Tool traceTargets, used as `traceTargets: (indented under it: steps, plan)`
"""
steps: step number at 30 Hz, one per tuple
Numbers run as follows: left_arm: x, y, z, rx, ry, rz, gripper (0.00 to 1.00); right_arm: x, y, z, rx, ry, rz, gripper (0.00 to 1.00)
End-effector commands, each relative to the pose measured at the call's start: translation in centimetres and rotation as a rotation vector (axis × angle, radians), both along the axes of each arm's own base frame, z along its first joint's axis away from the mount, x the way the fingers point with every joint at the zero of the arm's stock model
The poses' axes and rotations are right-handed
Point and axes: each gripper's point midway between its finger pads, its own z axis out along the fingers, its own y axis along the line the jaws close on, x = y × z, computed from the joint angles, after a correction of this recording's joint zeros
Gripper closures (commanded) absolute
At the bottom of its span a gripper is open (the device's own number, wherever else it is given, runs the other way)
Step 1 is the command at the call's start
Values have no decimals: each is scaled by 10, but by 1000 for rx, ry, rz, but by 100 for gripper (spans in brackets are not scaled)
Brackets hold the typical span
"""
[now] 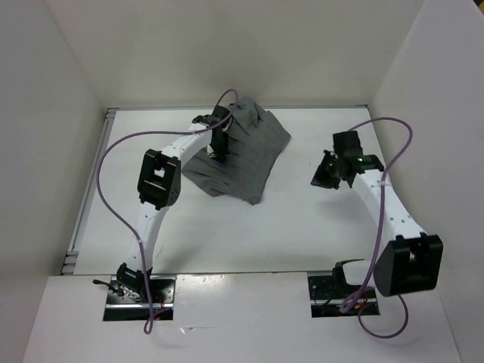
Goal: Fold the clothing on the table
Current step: Move the skirt to the center of the board
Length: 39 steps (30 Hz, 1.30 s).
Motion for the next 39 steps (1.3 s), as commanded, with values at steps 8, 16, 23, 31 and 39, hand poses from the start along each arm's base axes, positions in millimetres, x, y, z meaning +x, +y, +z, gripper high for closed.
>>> traceTargets:
  steps: [8,16,23,31,39]
  plan:
    - [-2,17,12,68,-9,-8,82,123,54,-5,-87,-105,118,100]
    - [-37,22,-2,66,55,-29,82,215,88,-27,-67,-170,142,100]
    - [-45,25,-1,71,65,-29,82,256,127,-56,-34,-144,215,100]
    - [-47,21,-1,71,65,-38,82,253,143,-104,-93,-51,251,100]
    - [-26,24,11,83,8,-34,81,201,108,-147,-208,129,193,100]
